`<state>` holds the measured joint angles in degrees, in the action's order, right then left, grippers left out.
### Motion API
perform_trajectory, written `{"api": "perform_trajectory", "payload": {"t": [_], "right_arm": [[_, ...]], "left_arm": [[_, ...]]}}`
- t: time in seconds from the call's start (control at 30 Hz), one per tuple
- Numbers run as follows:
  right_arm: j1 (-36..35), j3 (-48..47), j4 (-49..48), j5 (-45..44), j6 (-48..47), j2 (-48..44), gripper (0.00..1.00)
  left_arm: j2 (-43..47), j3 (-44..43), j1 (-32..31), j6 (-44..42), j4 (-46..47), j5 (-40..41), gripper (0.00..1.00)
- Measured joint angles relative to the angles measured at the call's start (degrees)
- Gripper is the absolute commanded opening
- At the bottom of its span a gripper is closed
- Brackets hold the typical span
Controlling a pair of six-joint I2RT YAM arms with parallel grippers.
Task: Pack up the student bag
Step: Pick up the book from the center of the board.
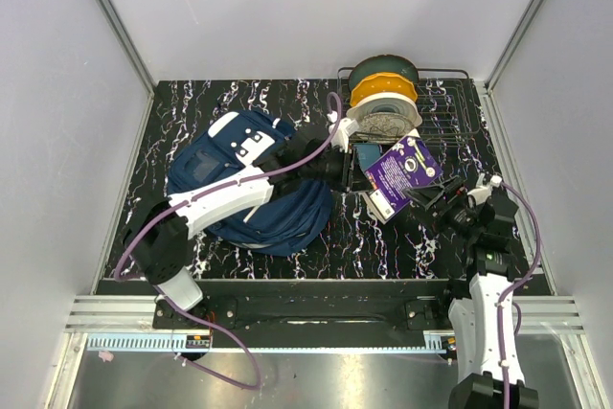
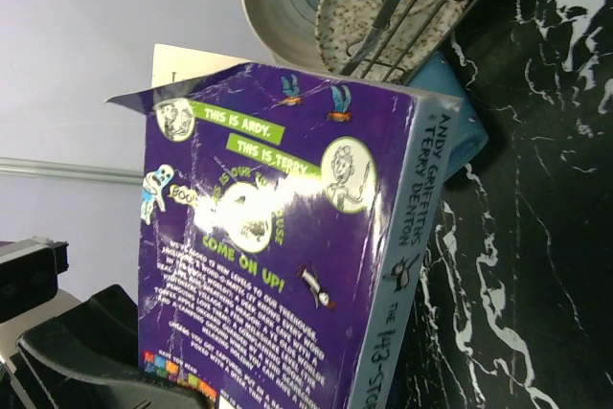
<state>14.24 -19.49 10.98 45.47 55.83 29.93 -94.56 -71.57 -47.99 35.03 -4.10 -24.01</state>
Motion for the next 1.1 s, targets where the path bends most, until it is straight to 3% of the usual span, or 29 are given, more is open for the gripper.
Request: {"api": "perform_trajectory", "payload": {"t": [0.23, 0.4, 0.6, 0.7, 0.77, 0.8, 0.83, 0.9, 0.93, 1.03, 1.1], "right_arm": [[0.00, 0.92, -9.05, 3.72, 2.97, 2.54, 0.89], [0.00, 2.08, -16.26, 5.27, 5.44, 5.46, 0.76], [-0.79, 2.16, -23.93, 6.56, 7.76, 10.21, 0.79], [-1.99, 2.08, -26.58, 6.58, 7.93, 12.02, 0.59], [-3.13, 2.03, -28.22, 6.40, 8.37, 13.79, 0.25], [-3.67, 2.03, -29.00, 6.32, 8.46, 14.51, 0.15], [-4.46, 1.92, -30.12, 6.25, 9.11, 15.19, 0.02], [-6.34, 1.36, -31.30, 5.29, 9.05, 15.91, 0.00], [-7.26, 0.83, -31.36, 4.52, 8.83, 16.33, 0.00], [-10.27, -1.70, -30.21, 3.48, 7.39, 17.38, 0.00], [-11.63, -4.20, -27.91, 3.67, 5.49, 17.44, 0.00]], "left_arm": [[1.66, 1.95, 0.22, 0.59, 3.02, -3.15, 0.00], [2.32, 4.87, 0.92, 2.10, 6.78, -4.87, 0.00], [2.67, 5.46, 0.96, 2.54, 9.11, -7.78, 0.00], [3.06, 6.34, 0.74, 2.58, 10.21, -9.25, 0.00], [3.61, 7.04, 0.66, 2.64, 10.60, -9.44, 0.00], [3.98, 7.34, 0.68, 2.58, 10.71, -9.44, 0.00], [4.24, 7.50, 0.81, 2.58, 10.36, -9.35, 0.10], [4.72, 7.93, 1.31, 2.36, 9.51, -9.07, 0.37], [5.05, 8.02, 1.60, 2.05, 8.63, -8.66, 0.57], [7.45, 8.02, 1.68, -0.48, 4.59, -6.25, 0.83], [10.43, 8.50, 1.22, -2.47, 1.57, -2.75, 0.94]]}}
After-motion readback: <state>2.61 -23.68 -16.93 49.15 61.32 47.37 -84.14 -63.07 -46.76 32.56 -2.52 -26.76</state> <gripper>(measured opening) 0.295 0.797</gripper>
